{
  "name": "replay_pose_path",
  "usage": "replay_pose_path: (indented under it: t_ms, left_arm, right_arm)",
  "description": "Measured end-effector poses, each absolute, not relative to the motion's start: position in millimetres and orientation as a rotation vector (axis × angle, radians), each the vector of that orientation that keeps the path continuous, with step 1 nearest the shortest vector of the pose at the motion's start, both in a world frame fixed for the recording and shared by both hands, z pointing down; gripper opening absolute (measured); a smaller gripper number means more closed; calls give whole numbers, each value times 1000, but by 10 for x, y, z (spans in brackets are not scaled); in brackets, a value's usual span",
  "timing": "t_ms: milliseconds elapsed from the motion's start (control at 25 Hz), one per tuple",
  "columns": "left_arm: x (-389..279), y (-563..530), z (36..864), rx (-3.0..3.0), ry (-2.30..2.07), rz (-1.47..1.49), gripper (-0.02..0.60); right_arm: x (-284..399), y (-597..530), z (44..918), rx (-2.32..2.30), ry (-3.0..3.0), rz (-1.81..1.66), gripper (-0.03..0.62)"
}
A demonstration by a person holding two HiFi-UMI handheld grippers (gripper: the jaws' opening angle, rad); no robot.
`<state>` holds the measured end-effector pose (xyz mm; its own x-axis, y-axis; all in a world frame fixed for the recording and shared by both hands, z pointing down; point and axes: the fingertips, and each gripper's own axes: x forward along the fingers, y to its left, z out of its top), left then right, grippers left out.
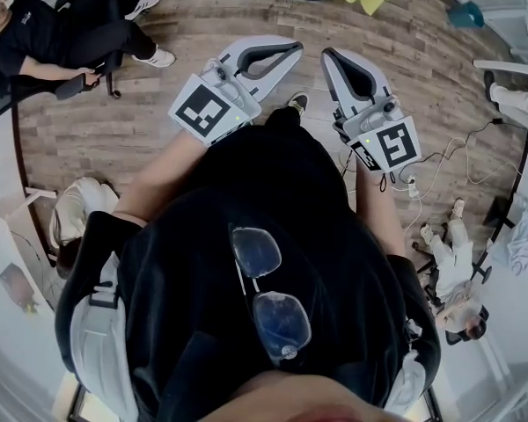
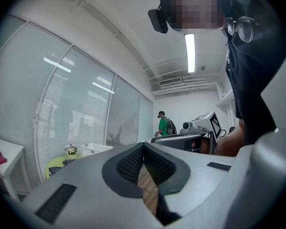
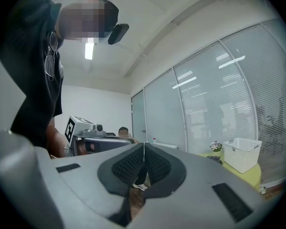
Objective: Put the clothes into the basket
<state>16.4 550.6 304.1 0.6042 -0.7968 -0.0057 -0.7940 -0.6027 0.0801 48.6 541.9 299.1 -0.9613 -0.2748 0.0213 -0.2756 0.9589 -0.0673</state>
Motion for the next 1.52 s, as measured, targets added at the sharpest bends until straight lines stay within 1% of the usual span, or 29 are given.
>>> replay_pose_path:
  t_ms: [400,760,1160,1360,1520]
  left_arm:
    - [554,4687,3013,2700,-1453,-16,9]
    - [821,4329,3044,2662,-1508,3,9]
    - [776,4016,3075,2656,-1517,20,9]
    - [561,3811,3115,2659,-1503,-5,9]
    - [427,3556,3217,2698,-1437,32,9]
  right_arm:
    - [870,4605,2956,306,-3121,106,28]
    - [1145,4163,3051,284,-3110,144,27]
    - [1090,3881,3020,273,-3141,159,28]
    - [888,3721,3059,283,-3127,148,28]
    - [724,3495,3069,300,-3112,132,28]
